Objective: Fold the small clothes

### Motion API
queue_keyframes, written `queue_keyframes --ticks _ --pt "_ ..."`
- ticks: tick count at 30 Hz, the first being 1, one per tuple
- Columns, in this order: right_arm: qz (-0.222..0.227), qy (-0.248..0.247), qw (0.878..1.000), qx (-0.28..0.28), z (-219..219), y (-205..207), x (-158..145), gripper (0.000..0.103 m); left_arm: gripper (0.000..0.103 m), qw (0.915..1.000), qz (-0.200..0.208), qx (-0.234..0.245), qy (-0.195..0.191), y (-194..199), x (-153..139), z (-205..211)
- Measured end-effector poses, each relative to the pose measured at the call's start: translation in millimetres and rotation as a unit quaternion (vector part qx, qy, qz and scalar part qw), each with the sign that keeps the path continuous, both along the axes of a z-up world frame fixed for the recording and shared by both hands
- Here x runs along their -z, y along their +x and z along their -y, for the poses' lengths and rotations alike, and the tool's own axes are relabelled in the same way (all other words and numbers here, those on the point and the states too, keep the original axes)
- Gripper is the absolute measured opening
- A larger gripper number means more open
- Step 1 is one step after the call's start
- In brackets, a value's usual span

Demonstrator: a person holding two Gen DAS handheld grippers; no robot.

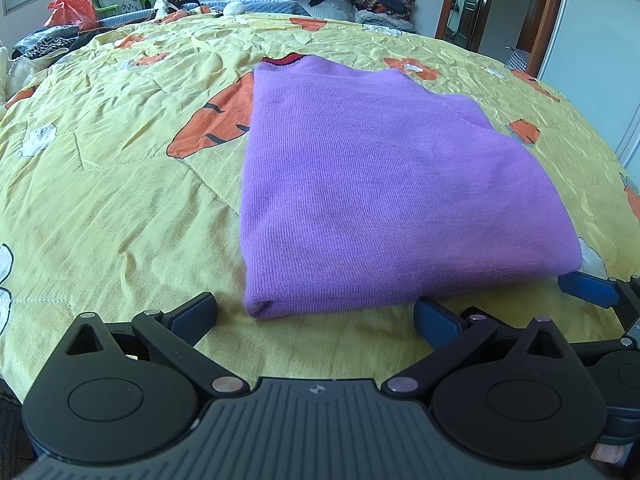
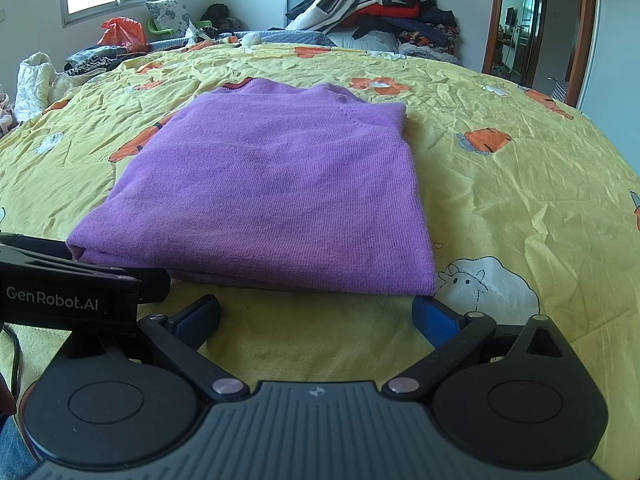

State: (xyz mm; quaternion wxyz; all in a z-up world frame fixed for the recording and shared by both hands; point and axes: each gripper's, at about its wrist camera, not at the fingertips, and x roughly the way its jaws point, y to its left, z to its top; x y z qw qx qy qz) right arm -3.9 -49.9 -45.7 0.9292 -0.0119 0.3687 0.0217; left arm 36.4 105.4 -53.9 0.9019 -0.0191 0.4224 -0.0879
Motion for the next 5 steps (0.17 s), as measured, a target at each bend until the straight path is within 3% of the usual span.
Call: queue_keyframes --ticks 5 --pt "0.002 0.000 1.000 0.002 -0.4 0.1 -0.8 0.103 0.103 1.0000 0.000 -0.001 0.000 -0.1 -0.1 0.1"
